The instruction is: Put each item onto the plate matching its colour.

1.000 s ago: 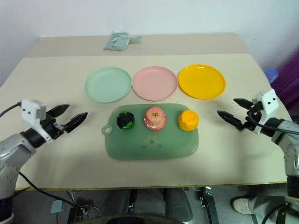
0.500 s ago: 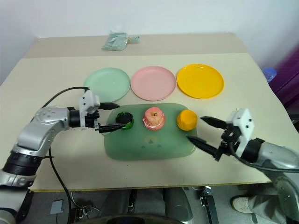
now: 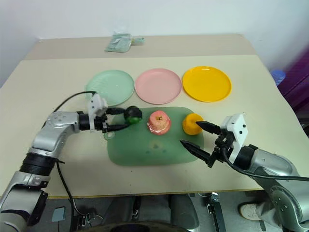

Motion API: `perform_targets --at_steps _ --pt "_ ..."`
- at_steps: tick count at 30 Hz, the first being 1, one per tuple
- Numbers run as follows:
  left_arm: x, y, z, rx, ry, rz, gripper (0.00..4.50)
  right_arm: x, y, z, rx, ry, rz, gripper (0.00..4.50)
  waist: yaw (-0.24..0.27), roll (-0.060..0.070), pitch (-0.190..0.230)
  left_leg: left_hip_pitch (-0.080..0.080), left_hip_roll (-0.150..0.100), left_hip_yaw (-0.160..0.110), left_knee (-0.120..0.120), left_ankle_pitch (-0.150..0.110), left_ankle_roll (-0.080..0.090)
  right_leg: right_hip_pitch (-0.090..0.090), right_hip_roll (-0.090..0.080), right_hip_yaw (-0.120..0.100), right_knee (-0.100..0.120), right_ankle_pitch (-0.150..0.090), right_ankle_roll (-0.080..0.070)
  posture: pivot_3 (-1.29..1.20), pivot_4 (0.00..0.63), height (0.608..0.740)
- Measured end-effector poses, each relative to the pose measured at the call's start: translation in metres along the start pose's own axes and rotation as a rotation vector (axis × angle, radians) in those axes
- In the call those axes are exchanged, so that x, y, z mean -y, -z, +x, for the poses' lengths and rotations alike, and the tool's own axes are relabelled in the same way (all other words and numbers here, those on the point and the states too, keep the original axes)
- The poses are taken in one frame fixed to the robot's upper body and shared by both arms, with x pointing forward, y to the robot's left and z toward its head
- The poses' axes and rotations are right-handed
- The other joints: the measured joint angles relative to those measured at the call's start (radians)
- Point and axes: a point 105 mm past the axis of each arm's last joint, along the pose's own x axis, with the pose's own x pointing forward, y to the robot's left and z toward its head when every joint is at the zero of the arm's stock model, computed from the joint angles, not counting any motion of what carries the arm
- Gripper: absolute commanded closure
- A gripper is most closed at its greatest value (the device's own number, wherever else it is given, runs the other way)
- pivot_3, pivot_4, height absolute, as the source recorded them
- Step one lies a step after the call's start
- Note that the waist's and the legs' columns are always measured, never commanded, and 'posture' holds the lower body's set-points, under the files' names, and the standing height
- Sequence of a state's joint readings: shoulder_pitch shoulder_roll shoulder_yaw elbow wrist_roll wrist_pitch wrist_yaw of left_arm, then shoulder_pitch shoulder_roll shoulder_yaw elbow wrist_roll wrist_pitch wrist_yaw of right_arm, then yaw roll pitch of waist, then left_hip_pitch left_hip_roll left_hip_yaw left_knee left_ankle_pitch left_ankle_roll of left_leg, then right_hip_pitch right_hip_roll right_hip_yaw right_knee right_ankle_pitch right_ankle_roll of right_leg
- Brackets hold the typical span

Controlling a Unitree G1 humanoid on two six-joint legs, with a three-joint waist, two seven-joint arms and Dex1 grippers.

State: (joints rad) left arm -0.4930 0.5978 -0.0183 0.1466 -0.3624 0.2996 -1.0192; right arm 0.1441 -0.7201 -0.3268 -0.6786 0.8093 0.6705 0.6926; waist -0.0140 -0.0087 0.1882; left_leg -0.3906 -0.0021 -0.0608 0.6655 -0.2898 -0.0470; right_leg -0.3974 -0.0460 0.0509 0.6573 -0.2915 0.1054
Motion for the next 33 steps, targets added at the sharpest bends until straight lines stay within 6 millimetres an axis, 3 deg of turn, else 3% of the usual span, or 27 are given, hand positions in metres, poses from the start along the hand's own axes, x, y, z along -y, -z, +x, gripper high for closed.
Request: perform_targets --at_steps 4,7,9,10,13,17,19,23,26,29,31,33 --pt "-0.05 -0.024 -0.007 0.082 -0.282 -0.01 1.27 0.002 -0.007 0.008 0.02 -0.017 -0.024 0.0 0.007 -0.001 0.0 0.0 -0.001 0.0 0.001 0.0 0.0 0.001 -0.001 -0.001 0.0 0.0 0.001 0.0 0.15 0.74" --pt "-0.075 -0.021 -0.007 0.059 -0.423 -0.04 1.27 0.005 -0.01 0.012 0.036 -0.017 -0.027 0.0 0.003 -0.001 0.0 0.0 -0.002 0.0 0.001 0.0 0.0 0.0 -0.001 0.0 0.0 0.0 0.001 0.0 0.15 0.74" --pt "-0.08 -0.01 -0.003 0.04 -0.453 -0.073 1.27 0.008 -0.011 0.013 0.037 -0.007 -0.03 0.0 0.003 -0.001 0.0 0.0 -0.002 0.0 0.001 0.0 0.0 0.0 0.0 0.0 0.0 0.0 0.001 0.0 0.15 0.74" --pt "-0.08 -0.006 -0.001 0.037 -0.456 -0.094 1.05 0.009 -0.01 0.013 0.036 -0.004 -0.029 0.0 0.003 -0.001 0.0 -0.001 -0.002 0.0 0.001 0.0 0.0 0.0 0.0 0.0 0.0 0.0 0.001 0.0 0.15 0.74" --pt "-0.071 -0.004 0.012 0.087 -0.381 -0.163 0.04 0.009 -0.008 0.015 0.03 -0.006 -0.038 0.0 0.003 -0.001 0.0 -0.001 -0.002 0.0 0.001 0.0 0.0 0.0 0.0 0.0 0.0 0.0 0.001 0.0 0.15 0.74" --pt "-0.04 -0.037 0.028 0.195 -0.158 -0.131 0.04 0.009 -0.006 0.016 0.024 -0.002 -0.041 0.0 0.002 -0.001 0.0 -0.001 -0.001 0.0 0.001 0.0 0.0 0.0 0.0 0.0 0.0 0.0 0.001 0.0 0.15 0.74" --pt "-0.023 -0.043 0.038 0.181 -0.054 -0.083 0.04 0.009 -0.006 0.016 0.026 0.001 -0.038 0.0 0.002 -0.001 0.0 0.0 -0.002 0.0 0.001 0.0 0.0 0.0 0.0 0.0 0.0 0.0 0.001 0.0 0.15 0.74" --pt "-0.003 -0.022 0.06 0.044 0.047 -0.01 0.04 0.009 -0.005 0.016 0.028 0.006 -0.033 0.0 0.002 -0.001 0.0 0.0 -0.002 0.0 0.001 0.0 0.0 0.0 0.0 0.0 0.0 0.0 0.001 0.0 0.15 0.74" --pt "0.003 0.0 0.073 -0.065 0.073 0.015 0.04 0.009 -0.004 0.016 0.031 0.012 -0.028 0.0 0.002 -0.001 0.0 -0.001 -0.002 0.001 0.001 0.0 0.0 0.0 0.0 0.0 0.0 0.0 0.001 0.0 0.15 0.74" --pt "0.005 0.006 0.08 -0.119 0.088 0.055 0.04 0.009 -0.003 0.015 0.029 0.022 -0.025 0.0 0.002 -0.001 0.0 -0.001 -0.002 0.001 0.001 0.0 0.0 0.0 0.0 0.0 0.0 0.0 0.001 0.0 0.15 0.74" --pt "0.004 0.005 0.085 -0.131 0.09 0.076 0.55 0.01 -0.002 0.015 0.028 0.027 -0.022 0.0 0.003 -0.001 0.0 -0.001 -0.002 0.001 0.001 0.0 0.0 0.0 0.0 0.0 0.0 0.0 0.001 0.0 0.15 0.74" --pt "0.003 0.004 0.088 -0.13 0.084 0.084 1.35 0.01 -0.002 0.015 0.028 0.033 -0.021 0.0 0.002 -0.001 0.0 -0.001 -0.002 0.0 0.001 0.0 0.0 0.0 0.0 0.0 0.0 0.0 0.001 0.0 0.15 0.74"
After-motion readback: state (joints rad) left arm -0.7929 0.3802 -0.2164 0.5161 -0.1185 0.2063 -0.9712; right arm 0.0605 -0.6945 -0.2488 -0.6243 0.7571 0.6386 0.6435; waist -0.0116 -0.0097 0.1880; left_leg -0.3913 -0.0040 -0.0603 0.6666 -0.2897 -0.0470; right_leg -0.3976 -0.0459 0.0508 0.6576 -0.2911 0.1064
